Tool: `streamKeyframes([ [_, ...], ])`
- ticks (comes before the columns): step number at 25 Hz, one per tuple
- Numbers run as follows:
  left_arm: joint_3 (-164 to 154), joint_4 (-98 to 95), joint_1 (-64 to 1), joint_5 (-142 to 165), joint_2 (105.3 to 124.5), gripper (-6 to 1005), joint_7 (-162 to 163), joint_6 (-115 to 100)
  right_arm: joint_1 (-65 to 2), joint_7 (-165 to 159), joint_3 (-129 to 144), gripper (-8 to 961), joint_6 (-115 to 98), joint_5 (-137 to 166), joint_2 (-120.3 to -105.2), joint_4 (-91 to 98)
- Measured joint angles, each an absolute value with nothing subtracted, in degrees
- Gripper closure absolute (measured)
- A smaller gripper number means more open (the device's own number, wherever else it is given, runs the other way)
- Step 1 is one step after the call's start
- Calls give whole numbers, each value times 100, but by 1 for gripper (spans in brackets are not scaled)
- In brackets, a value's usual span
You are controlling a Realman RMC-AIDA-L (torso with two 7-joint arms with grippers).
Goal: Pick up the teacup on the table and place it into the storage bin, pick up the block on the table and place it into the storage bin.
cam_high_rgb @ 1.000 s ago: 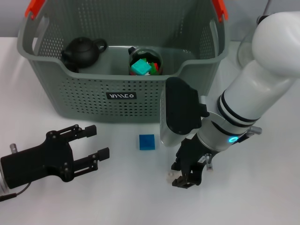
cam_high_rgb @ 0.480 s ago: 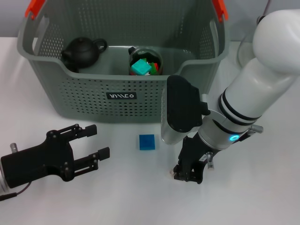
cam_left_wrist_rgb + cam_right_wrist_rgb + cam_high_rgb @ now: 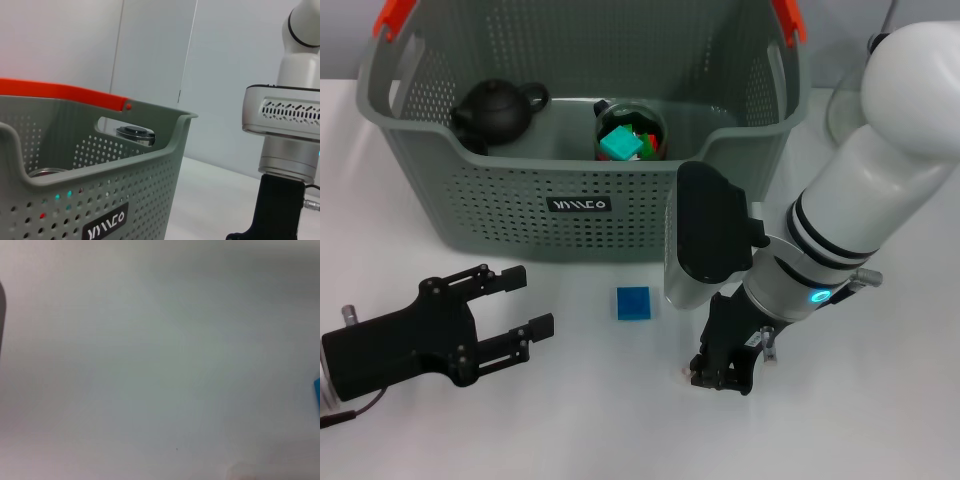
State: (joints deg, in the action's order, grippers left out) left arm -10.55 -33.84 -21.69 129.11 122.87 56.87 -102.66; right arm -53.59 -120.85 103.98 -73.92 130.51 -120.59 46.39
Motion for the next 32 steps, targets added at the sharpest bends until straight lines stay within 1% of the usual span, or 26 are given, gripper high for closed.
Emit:
streamKeyframes([
  [11,-1055,-3383,-2153,12911,12287,308,5684,-10262,-5299,-12022,10086,849,-7567,13035,-12043,4796],
  [13,-1055,-3383,-2153,12911,12287,308,5684,-10256,-5177,-11899,9737,849,-7818,13024,-12040,5012],
  [22,-1038,-3393,-2184,12911,12265,308,5686,-10239,-4069,-10782,6929,849,-9857,12770,-11999,6384],
  [28,-926,-3405,-2237,12911,12231,308,5687,-10240,-3781,-10012,5433,848,-10818,11951,-11937,6411],
  [32,-923,-3410,-2265,12911,12228,308,5687,-10239,-3585,-9693,4386,847,-11151,10592,-11927,6407],
])
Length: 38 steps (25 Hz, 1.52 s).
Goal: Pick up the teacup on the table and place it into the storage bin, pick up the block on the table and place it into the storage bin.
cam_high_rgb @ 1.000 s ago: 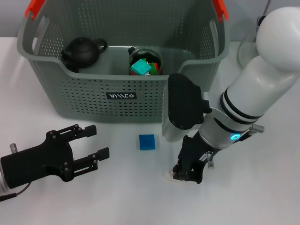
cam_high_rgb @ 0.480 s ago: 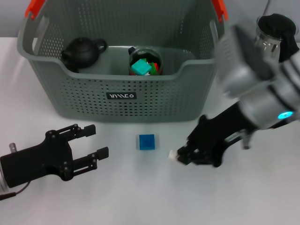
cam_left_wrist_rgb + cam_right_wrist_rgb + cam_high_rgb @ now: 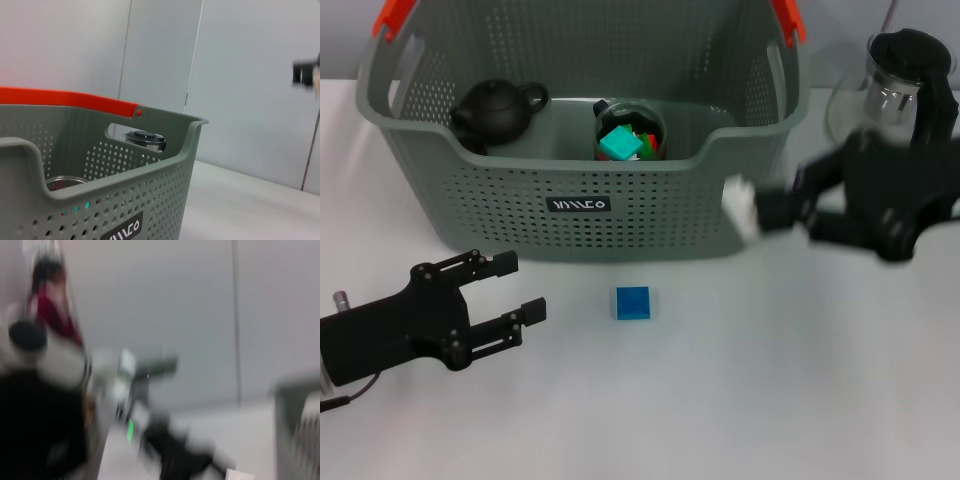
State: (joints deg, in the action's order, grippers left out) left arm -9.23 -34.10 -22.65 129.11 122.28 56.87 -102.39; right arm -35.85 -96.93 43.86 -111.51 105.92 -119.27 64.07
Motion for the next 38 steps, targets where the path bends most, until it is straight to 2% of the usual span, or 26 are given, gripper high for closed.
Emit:
streamKeyframes([
  [4,-923,-3394,-2309,12911,12214,308,5687,-10239,-3596,-9776,4186,848,-10800,9980,-11930,6498],
  [9,-923,-3392,-2319,12911,12213,308,5687,-10262,-3938,-10345,4269,850,-9610,9897,-11982,6920],
  [18,-923,-3392,-2288,12911,12246,308,5686,-10220,-5146,-12695,5560,849,-7302,12080,-11826,6970],
  [20,-923,-3389,-2287,12910,12251,308,5686,-10221,-5504,-13221,5981,849,-7157,13033,-11874,6944],
  [24,-923,-3377,-2310,12908,12270,309,5685,-10220,-6197,-13936,6735,849,-7009,14735,-12063,6605],
  [31,-953,-3306,-2322,12851,12297,309,5651,-10218,-6892,-14706,7903,850,-6143,15349,-12063,5187],
  [38,-938,-3274,-2311,12849,12299,309,5647,-10213,-6989,-14702,8473,849,-5644,15017,-12089,4653],
])
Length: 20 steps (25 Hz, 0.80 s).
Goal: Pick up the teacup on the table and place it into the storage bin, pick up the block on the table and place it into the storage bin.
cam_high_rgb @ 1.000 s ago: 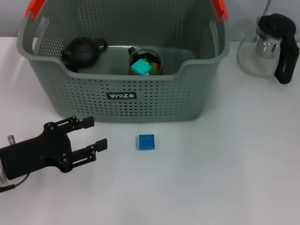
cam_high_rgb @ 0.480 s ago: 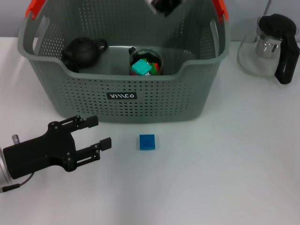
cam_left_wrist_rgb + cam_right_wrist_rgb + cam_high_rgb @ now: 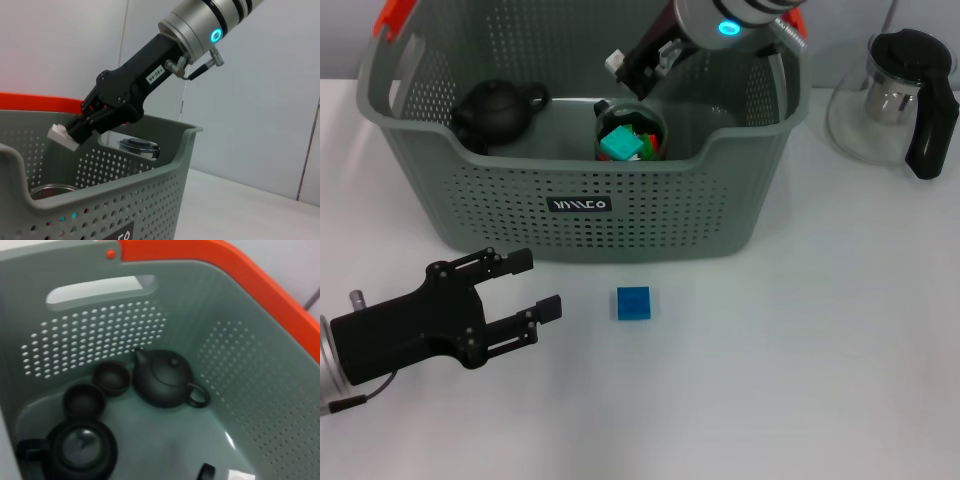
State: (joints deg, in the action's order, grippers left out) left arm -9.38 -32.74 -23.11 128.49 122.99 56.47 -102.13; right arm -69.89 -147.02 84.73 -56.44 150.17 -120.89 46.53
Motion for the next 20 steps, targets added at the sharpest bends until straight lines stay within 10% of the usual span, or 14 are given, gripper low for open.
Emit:
streamKeyframes([
  [13,-929,-3277,-2265,12849,12295,309,5642,-10222,-6829,-14657,8506,812,-5587,14563,-12046,4815],
  [20,-921,-3266,-2287,12850,12295,309,5642,-10215,-4958,-13752,8082,616,-5235,13121,-12033,7066],
])
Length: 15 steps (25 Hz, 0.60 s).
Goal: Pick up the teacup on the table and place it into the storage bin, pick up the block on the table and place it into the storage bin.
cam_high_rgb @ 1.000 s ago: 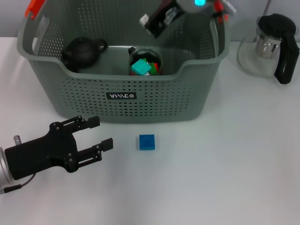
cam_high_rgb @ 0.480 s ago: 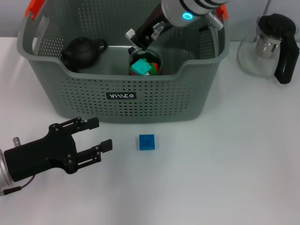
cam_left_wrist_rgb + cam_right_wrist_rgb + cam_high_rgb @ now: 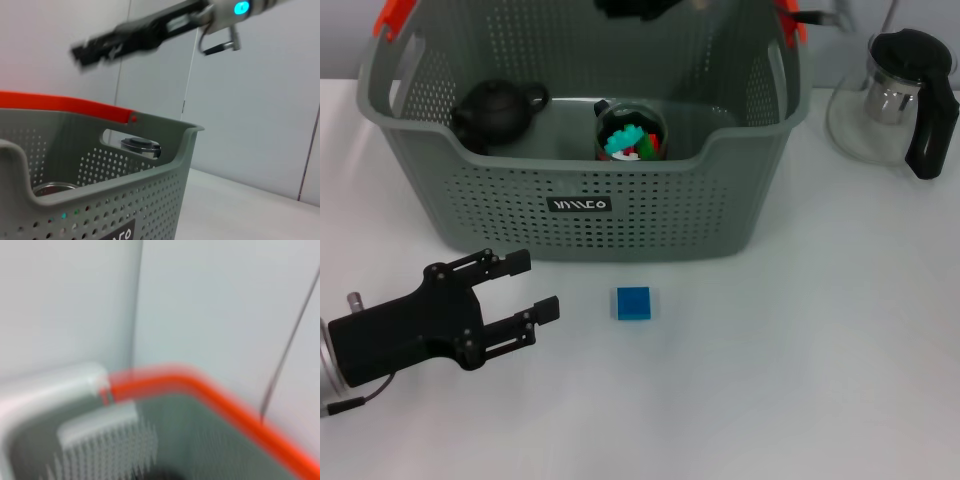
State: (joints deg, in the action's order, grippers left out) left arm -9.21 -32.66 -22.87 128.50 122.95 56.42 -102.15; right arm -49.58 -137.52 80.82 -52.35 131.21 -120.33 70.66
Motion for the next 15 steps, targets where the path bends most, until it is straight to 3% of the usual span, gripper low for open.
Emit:
streamKeyframes([
  [2,-921,-3263,-2296,12850,12287,309,5642,-10208,-3809,-12087,7944,496,-5267,11080,-12014,7540],
  [4,-921,-3266,-2300,12850,12280,309,5642,-10183,-3489,-11464,7883,347,-5432,10298,-12004,7536],
  [9,-955,-3421,-2215,12890,12224,309,5640,-10349,-2632,-9492,7210,113,-7373,8299,-12000,6923],
  [15,-1105,-3933,-2009,13267,12162,309,5628,-11263,-2487,-9599,6554,56,-8883,9277,-11955,6857],
])
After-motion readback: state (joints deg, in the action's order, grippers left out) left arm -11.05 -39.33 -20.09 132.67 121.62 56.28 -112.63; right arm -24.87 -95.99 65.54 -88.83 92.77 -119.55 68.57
